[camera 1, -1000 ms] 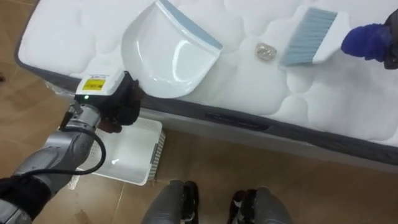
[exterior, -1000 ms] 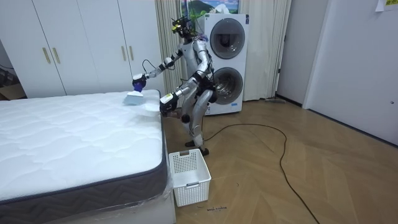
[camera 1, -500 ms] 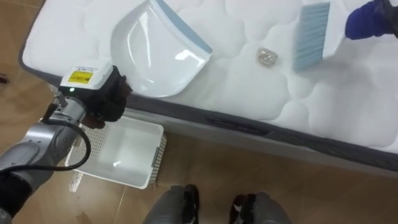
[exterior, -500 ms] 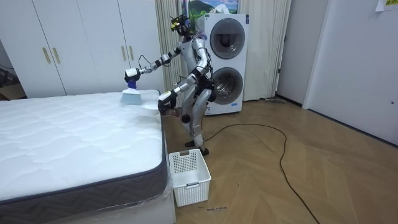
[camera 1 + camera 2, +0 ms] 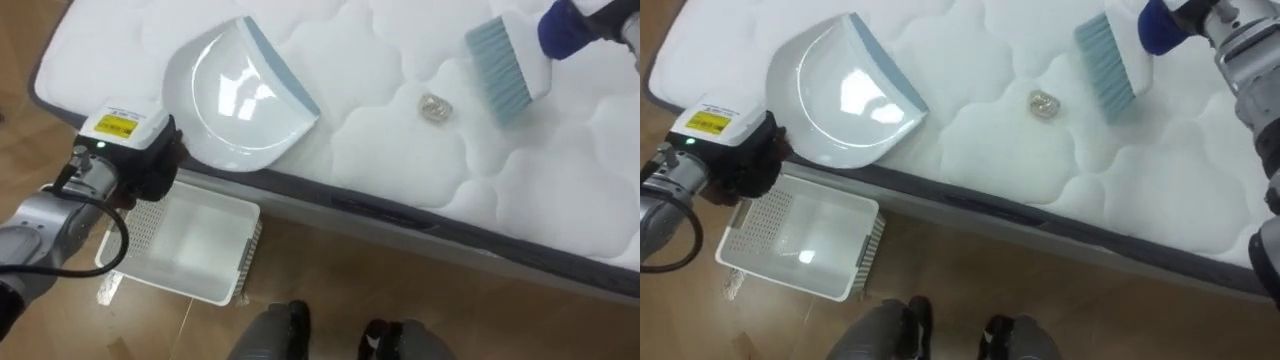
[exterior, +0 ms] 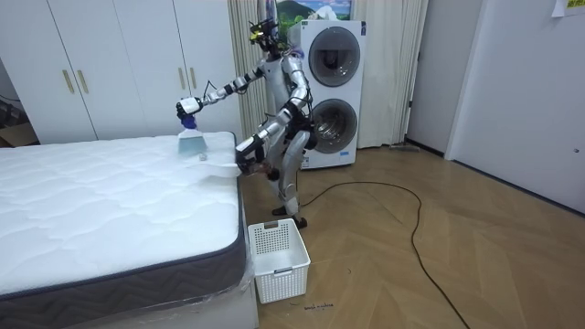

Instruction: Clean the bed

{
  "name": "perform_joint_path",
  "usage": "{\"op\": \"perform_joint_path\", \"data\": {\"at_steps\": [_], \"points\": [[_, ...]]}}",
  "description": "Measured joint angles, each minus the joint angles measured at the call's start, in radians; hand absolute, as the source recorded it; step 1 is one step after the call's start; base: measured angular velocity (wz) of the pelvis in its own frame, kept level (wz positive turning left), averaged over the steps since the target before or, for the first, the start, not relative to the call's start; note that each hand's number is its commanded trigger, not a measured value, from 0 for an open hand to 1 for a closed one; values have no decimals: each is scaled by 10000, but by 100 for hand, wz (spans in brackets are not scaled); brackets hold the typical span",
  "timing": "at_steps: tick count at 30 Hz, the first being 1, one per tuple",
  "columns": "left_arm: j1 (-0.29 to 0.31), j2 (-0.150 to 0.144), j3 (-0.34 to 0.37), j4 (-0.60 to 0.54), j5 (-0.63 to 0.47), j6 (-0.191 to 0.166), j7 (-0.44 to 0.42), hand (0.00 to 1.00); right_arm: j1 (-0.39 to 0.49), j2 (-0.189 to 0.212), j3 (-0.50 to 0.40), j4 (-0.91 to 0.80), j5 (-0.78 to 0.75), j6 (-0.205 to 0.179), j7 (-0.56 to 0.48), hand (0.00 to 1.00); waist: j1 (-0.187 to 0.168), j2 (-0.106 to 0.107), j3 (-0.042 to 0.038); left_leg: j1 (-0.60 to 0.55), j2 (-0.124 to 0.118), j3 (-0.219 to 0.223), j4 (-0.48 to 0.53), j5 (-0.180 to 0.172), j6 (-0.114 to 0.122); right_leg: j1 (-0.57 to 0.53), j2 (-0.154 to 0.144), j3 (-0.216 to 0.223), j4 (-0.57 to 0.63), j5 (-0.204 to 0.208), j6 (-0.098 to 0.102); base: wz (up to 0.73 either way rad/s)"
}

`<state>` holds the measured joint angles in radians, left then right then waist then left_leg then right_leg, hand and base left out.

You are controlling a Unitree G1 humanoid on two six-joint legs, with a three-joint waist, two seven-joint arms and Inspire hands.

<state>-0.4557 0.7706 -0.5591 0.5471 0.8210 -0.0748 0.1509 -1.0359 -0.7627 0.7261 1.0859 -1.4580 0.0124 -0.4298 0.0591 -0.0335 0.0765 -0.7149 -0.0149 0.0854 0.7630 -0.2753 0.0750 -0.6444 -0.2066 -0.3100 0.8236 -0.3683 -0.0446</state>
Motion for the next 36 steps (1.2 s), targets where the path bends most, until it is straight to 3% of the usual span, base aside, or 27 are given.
{"op": "perform_joint_path", "data": {"at_steps": [6,12,24,36], "points": [[113,0,-420,-282,-9,-184,-601,100,1,6,719,-123,-329,-160,-281,100,-83,-47,13,30,7,-8,-129,33,34,33,20,-2,-83,44,-12,0],[251,19,-425,-628,-65,-191,-1302,100,53,38,760,-592,-526,-382,-472,100,-302,-67,8,-2,5,12,-294,102,48,-5,66,4,-331,164,34,0],[256,-3,-468,-673,-1344,-174,-2163,100,660,32,759,-838,-385,-330,-498,100,-274,-68,6,-11,26,3,-380,104,49,17,118,2,-454,201,42,0],[256,-3,-465,-778,-1418,-177,-2282,100,712,15,757,-822,-369,-201,-471,100,-221,-42,-3,-17,24,-1,-390,112,64,7,122,-1,-456,218,55,0]]}}
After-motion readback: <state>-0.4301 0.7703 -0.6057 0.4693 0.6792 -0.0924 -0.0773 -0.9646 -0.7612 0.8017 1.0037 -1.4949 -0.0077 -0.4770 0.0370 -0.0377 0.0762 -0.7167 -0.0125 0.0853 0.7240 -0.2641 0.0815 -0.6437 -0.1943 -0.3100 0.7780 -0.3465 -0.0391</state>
